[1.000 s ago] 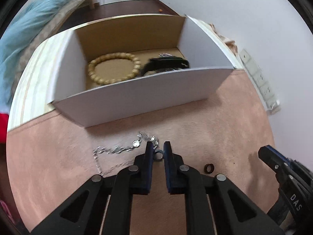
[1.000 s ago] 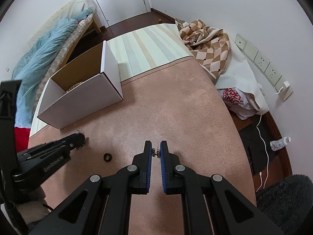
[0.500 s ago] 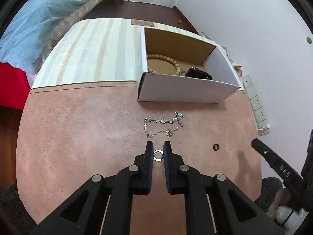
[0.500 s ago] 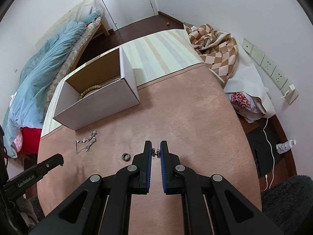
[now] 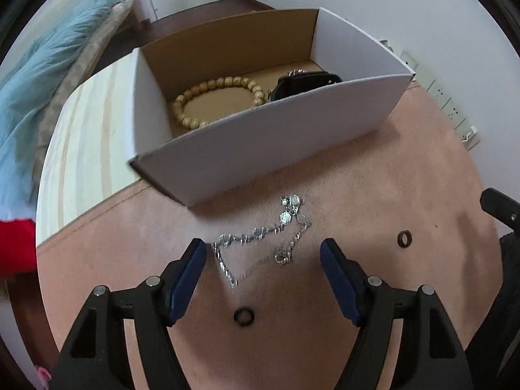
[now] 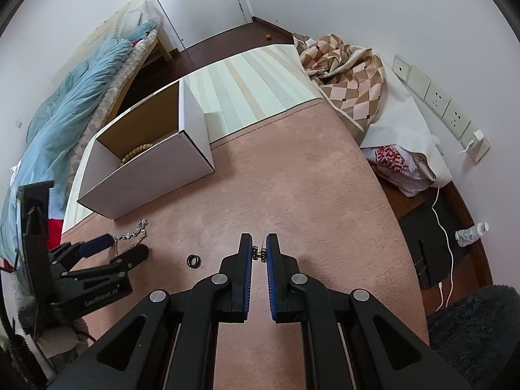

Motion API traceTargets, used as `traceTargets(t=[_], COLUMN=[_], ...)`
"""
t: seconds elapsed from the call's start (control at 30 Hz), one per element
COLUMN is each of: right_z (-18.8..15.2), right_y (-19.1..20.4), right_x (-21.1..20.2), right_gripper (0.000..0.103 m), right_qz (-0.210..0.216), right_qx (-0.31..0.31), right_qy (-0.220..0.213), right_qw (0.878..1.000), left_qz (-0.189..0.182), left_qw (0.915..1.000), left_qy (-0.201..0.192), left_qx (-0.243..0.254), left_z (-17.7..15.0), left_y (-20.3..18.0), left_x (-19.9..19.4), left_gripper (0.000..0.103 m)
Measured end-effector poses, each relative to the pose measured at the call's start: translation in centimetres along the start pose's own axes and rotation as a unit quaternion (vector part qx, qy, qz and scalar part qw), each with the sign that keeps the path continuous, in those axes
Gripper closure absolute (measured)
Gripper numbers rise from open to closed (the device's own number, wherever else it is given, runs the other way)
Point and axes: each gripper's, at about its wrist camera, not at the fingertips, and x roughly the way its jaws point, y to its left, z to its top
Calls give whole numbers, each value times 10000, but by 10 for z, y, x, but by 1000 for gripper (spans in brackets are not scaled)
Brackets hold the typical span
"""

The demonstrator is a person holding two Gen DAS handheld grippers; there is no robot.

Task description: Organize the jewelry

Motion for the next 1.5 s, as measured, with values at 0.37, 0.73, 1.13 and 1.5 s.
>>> traceTargets(t=[0.37, 0.73, 1.13, 1.5], right_z=[-1, 8, 44, 138], right_y=[3, 8, 45, 107], right_x=[5, -14, -46, -27], right_gripper=[94, 94, 94, 94], right_qz=[37, 266, 752, 1022], right_qx=[-2, -17, -381, -991], right_qy=[45, -139, -379, -135], right_qw=[10000, 9995, 9957, 9897], left_qz=[-488, -936, -1103, -1198], left_qw=[9983, 9847, 9710, 9651], left_qy=[-259, -651, -1479, -1833], left_qx=[-193, -1316, -1523, -1436], left_z=[6, -21, 3, 81], left_y=[-8, 23, 44, 64], left_x=[-5, -65, -149, -173], left_gripper=[99, 99, 99, 99])
